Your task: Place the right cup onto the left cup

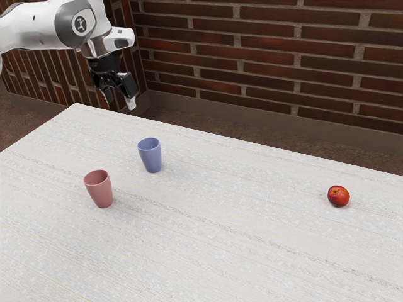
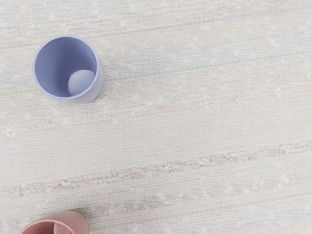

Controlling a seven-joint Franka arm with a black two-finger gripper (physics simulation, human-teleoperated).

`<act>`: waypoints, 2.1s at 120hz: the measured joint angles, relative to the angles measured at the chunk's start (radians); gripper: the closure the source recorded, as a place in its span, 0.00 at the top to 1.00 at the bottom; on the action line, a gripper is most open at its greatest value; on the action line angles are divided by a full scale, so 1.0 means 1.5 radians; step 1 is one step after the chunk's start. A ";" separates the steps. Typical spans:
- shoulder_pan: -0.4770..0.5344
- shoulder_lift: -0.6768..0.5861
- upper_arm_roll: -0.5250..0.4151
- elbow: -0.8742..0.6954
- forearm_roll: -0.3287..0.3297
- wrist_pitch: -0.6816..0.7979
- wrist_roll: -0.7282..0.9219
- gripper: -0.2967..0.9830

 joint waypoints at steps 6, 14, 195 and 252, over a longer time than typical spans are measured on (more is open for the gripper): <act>0.000 0.001 0.000 0.001 0.000 0.001 -0.002 0.77; 0.000 0.002 0.000 0.001 0.000 0.001 -0.004 0.77; 0.009 0.431 0.013 0.206 -0.007 0.233 -0.009 0.77; 0.010 0.428 0.014 0.195 -0.015 0.246 -0.011 0.21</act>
